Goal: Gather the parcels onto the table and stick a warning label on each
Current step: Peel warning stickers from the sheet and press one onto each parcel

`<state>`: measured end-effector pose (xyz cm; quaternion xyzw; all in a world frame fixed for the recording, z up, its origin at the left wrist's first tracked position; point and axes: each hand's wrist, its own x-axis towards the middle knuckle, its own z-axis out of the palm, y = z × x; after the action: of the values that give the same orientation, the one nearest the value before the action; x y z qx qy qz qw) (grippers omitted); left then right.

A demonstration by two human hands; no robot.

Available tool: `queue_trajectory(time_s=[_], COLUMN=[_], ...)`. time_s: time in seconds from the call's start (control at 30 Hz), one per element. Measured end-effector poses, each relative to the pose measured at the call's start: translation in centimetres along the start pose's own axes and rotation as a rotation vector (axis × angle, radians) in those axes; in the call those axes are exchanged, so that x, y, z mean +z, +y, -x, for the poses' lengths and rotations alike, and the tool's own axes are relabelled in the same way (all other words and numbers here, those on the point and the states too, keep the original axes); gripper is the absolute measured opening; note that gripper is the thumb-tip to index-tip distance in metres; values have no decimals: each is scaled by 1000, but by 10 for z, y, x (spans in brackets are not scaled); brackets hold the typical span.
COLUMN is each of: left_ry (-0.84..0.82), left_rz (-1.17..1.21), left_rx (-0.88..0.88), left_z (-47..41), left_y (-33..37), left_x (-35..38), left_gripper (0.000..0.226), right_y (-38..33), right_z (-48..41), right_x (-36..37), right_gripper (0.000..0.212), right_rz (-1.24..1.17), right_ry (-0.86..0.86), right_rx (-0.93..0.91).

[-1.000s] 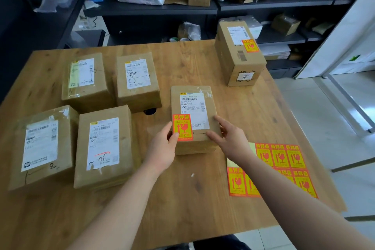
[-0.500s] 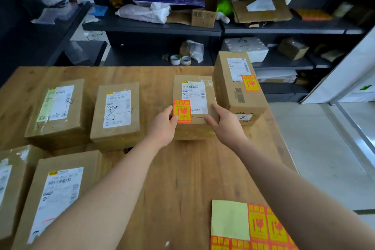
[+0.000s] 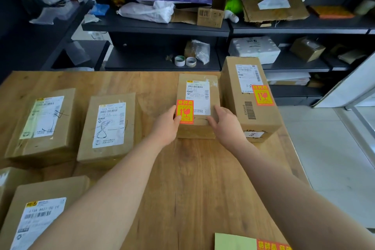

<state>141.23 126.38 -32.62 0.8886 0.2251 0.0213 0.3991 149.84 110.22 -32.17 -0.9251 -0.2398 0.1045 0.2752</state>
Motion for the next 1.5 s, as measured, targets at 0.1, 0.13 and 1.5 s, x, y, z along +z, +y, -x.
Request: queue_trajectory(time_s=[0.1,0.13,1.5], left_ry=[43,65,85], left_rz=[-161,-221,-226], left_rx=[11,14,-164], left_z=[5,8,259], left_y=[4,5,-55], left_x=[-5,-8,-60], left_gripper=[35,36,67], right_y=[-6,-10,-75], right_z=[0,1,227], right_x=[-1,-1,37], right_gripper=[31,33,44], right_rz=[106,148,78], right_ry=[35,53,-223], right_rx=[-18,-42,-300])
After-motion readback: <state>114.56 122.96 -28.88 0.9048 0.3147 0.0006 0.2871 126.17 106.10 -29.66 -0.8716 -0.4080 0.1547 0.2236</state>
